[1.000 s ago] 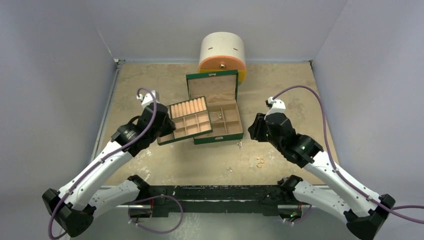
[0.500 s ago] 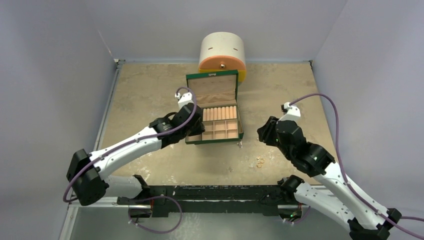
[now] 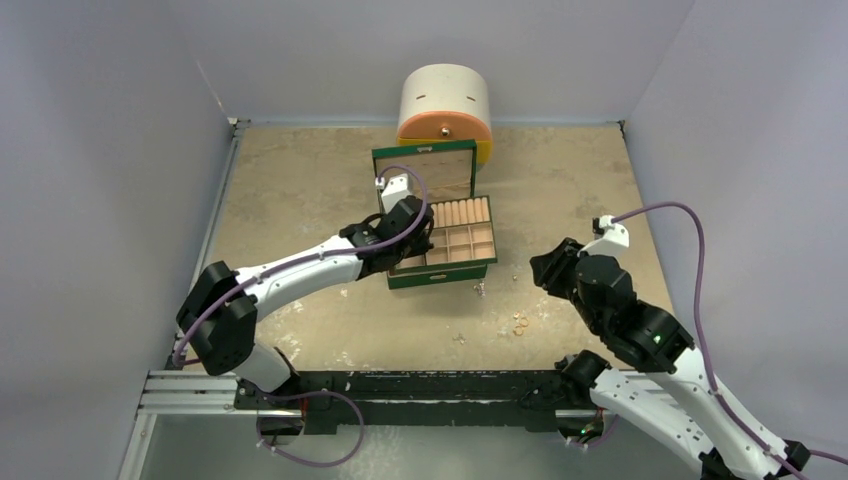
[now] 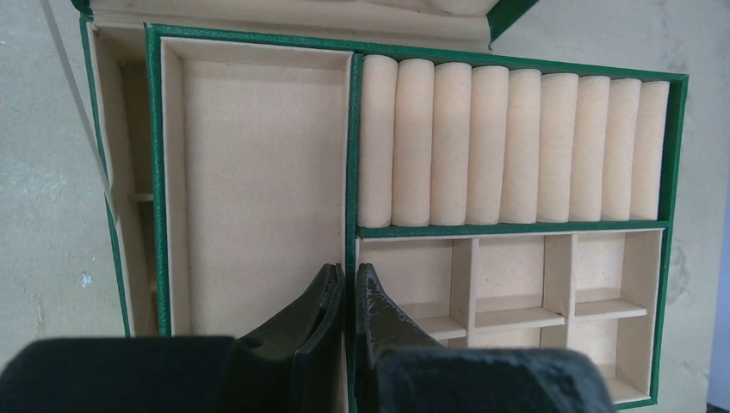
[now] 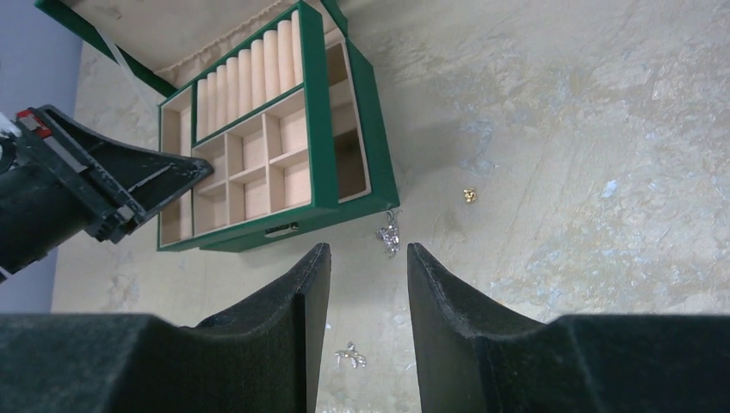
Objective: Organize the mixed jewelry
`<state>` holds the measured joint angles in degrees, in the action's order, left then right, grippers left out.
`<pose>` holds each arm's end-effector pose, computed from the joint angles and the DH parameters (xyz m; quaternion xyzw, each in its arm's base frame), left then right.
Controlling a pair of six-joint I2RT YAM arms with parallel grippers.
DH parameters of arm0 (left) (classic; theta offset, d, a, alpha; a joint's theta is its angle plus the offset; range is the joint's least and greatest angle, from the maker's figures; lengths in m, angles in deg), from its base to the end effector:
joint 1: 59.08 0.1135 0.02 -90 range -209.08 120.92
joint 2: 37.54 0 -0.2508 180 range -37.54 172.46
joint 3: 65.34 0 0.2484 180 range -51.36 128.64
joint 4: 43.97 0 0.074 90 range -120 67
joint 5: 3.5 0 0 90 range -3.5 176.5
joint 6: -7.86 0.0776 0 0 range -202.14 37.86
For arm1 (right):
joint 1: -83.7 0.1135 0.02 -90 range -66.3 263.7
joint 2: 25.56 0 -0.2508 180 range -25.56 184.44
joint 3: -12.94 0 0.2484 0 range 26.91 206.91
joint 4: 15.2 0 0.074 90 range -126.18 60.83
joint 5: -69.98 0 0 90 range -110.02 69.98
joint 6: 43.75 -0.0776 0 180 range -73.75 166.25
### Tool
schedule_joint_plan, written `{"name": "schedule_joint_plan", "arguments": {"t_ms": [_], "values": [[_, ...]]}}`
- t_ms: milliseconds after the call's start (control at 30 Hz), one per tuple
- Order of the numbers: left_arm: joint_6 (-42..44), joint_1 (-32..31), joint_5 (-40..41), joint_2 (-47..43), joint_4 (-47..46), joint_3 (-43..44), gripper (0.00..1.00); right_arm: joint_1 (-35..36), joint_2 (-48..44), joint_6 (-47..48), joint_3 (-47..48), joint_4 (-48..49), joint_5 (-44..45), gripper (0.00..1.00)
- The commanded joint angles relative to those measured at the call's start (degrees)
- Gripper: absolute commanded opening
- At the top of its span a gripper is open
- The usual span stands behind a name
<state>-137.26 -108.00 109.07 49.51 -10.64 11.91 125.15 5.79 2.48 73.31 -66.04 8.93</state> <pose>0.2578 -0.2504 0.2221 -0.1264 0.8942 -0.1969 0.3815 0.1409 0.0743 0.3117 0.1563 0.7989 0.2151 0.5396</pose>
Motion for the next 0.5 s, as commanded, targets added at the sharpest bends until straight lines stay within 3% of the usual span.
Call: {"name": "schedule_joint_plan", "arguments": {"t_ms": [0,467], "values": [[-2.8,-0.2,5.6,1.2,-6.2,3.2,0.0,-0.2,-0.9,-0.9,0.7,0.0,2.4,0.41],[-2.7,-0.2,8.8,5.0,-8.0,1.5,0.0,-0.2,-0.6,-0.6,0.9,0.3,1.5,0.41]]}}
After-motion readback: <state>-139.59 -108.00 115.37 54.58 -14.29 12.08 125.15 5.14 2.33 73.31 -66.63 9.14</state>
